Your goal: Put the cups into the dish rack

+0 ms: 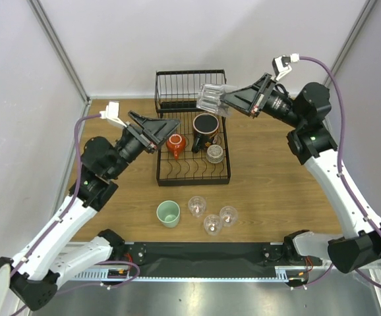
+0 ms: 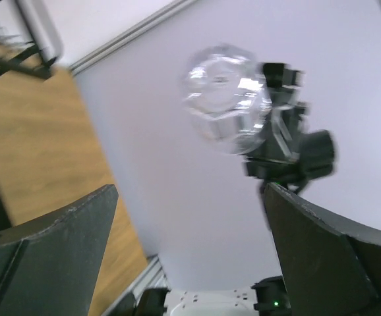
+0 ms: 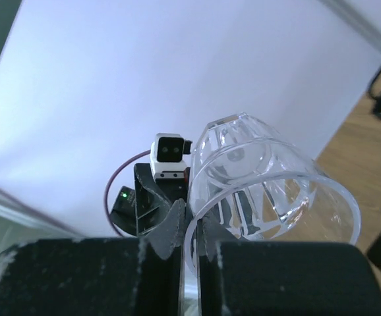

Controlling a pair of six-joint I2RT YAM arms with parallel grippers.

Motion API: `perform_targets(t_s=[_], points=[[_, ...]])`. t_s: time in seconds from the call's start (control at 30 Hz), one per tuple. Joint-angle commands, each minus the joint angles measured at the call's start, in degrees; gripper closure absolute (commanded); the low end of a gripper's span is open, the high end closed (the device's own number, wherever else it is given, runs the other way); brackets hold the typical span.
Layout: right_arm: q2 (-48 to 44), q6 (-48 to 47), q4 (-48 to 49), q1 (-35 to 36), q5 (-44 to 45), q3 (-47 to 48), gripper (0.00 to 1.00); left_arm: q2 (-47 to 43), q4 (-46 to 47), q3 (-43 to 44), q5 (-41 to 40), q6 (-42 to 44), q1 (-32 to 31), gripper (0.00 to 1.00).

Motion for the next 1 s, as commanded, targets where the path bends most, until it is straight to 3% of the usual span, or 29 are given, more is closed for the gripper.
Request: perform_targets(t_s=[0.0, 0.13, 0.23, 0.37, 0.5, 0.57, 0.67, 0.97], points=[[0.8, 8.4, 14.3, 1.6, -4.2, -1.1, 1.00, -0.7, 10.1, 0.0, -10.7, 4.9, -6.1, 0.00], [2.5, 14.4, 21.0, 3.1, -5.5, -0.7, 1.00, 0.7, 16.8, -0.6, -19.2, 10.9, -14.6, 0.00], [2.8, 15.5, 21.8, 4.5, -5.5, -0.3, 1.00, 2.8, 18.5, 0.7, -22.2, 14.4, -17.6, 0.00], [2.3, 15.7, 22.5, 5.9, -6.3, -1.0, 1.00, 4.7, 19.2, 3.7, -22.3, 22.6, -18.4, 0.00], [1.9, 16.5, 23.8, 6.7, -6.5, -2.0, 1.00, 4.8, 23.2, 2.3, -24.4, 25.1, -18.7, 0.00], [1.7, 16.6, 24.1, 7.3, -6.7, -2.6, 1.00, 5.2, 28.0, 1.2, -22.9, 25.9, -18.8, 0.00], [1.4, 17.6, 25.6, 7.5, -6.7, -3.9, 1.00, 6.8, 27.9, 3.7, -18.3, 29.9, -18.8, 0.00], [1.5, 20.2, 29.5, 7.6, -7.0, -4.9, 1.00, 9.0, 33.2, 4.4, -18.7, 28.3, -19.0, 0.00]])
